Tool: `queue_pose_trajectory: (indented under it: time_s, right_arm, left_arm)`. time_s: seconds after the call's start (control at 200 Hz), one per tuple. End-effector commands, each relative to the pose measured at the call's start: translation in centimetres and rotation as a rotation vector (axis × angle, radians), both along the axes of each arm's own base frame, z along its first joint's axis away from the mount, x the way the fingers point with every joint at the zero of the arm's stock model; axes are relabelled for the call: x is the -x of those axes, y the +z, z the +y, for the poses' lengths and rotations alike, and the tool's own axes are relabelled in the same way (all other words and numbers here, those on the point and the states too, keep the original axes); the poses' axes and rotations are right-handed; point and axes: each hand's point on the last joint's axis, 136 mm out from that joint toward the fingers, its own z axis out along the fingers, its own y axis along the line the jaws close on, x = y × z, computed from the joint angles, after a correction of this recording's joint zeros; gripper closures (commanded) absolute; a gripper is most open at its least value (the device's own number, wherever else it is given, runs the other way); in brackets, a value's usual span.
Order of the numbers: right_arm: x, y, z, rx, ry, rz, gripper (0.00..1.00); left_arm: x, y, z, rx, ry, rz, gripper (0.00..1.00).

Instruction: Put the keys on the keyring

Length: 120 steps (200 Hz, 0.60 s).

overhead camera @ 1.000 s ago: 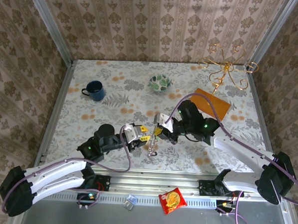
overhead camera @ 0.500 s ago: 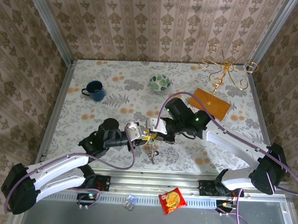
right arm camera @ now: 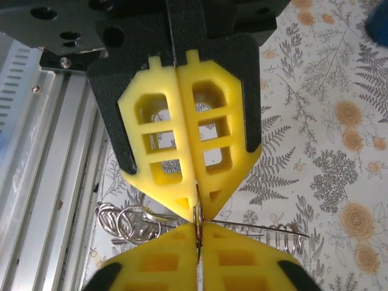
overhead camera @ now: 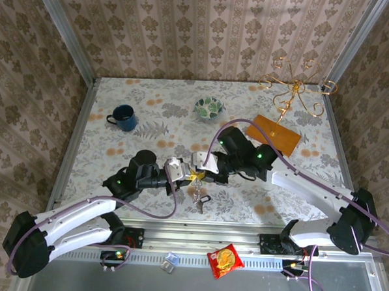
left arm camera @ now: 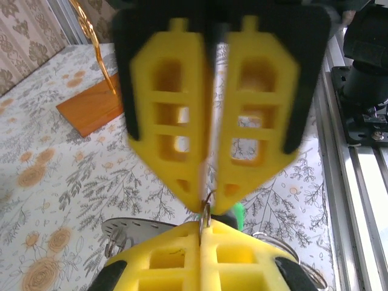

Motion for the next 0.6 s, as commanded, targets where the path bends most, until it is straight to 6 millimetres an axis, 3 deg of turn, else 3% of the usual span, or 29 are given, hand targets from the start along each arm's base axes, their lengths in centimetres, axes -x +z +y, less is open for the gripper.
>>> queue_pose_trajectory:
  time_s: [0.0, 0.085, 0.32, 0.485, 0.595]
  right_arm:
    - [-0.2, 2.1, 0.0, -0.184, -0.049, 0.054, 0.74]
    - [-0.2, 1.5, -0.3, -0.227, -0.082, 0.087, 0.69]
    - [-0.3, 0.2, -0.1, -0.265, -0.122, 0.145, 0.68]
    - [-0.3, -0.4, 0.0, -0.252, -0.132, 0.178, 0.74]
    - [-0.5, -0.7, -0.1, -0.239, -0.148, 0.181, 0.84]
  left_arm:
    - [-0.5, 1.3, 0.0, 0.089, 0.031, -0.028, 1.00]
    - [-0.5, 1.7, 0.0, 0.141, 0.040, -0.025, 1.00]
    - [-0.5, 1.7, 0.0, 0.183, 0.046, -0.022, 1.00]
    - [-0.5, 1.7, 0.2, 0.183, 0.054, -0.024, 1.00]
    - [-0.5, 1.6, 0.2, 0.184, 0.053, -0.025, 1.00]
